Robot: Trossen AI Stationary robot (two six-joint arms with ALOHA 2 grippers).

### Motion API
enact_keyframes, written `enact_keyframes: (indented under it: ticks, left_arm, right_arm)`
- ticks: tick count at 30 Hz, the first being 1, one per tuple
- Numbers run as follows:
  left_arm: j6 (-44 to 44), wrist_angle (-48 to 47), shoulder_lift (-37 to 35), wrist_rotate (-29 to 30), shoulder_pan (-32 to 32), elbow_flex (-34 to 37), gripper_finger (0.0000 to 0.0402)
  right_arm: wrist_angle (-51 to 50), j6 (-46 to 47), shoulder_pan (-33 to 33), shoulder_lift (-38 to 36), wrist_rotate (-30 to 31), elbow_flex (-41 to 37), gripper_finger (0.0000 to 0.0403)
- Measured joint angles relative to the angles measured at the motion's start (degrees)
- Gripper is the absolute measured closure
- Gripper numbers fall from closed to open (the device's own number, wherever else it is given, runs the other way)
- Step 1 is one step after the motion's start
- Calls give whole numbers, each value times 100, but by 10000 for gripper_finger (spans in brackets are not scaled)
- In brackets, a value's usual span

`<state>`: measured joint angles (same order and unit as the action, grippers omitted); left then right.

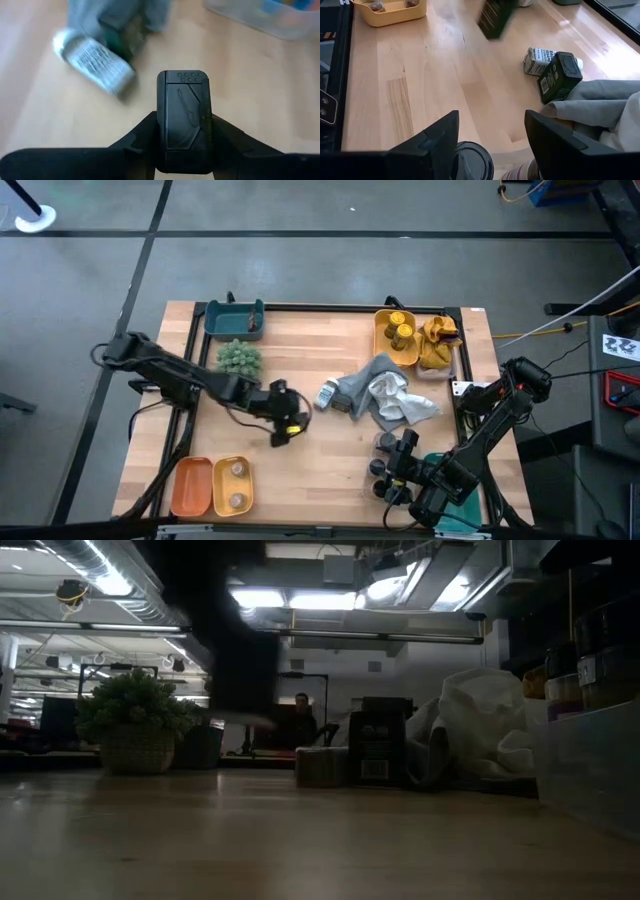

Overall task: Sort spices by type
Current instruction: Put the black seasoning can into the orange bin

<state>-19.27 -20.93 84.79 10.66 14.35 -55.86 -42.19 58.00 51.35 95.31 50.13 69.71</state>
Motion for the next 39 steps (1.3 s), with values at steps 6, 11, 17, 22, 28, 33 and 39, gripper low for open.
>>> enact_keyframes:
  ticks: [6,11,17,22,28,33,39]
  left_arm:
    - [-1328,-1565,-1005,-503,765,-136,286]
    - [-2881,-2560,-1623,-855,1696,-133,286]
    - [-4651,-3192,-1879,-1485,2693,-133,286]
    - [-5711,-3368,-1876,-1589,3361,-133,286]
    - [-6798,-3428,-1862,-951,4110,-124,286]
    - [-7640,-3673,-1668,-727,4666,-126,286]
    - [-8595,-3916,-1266,-717,5137,-126,286]
  right_arm:
    - [19,0,0,0,2,0,175]
    - [56,0,0,0,64,0,175]
    - [212,1,0,0,92,0,175]
    - [429,1,0,0,232,0,175]
    - [951,-2,-87,0,723,0,175]
    - [1295,-319,-336,0,508,0,175]
    - [1826,-1023,-655,2,142,0,175]
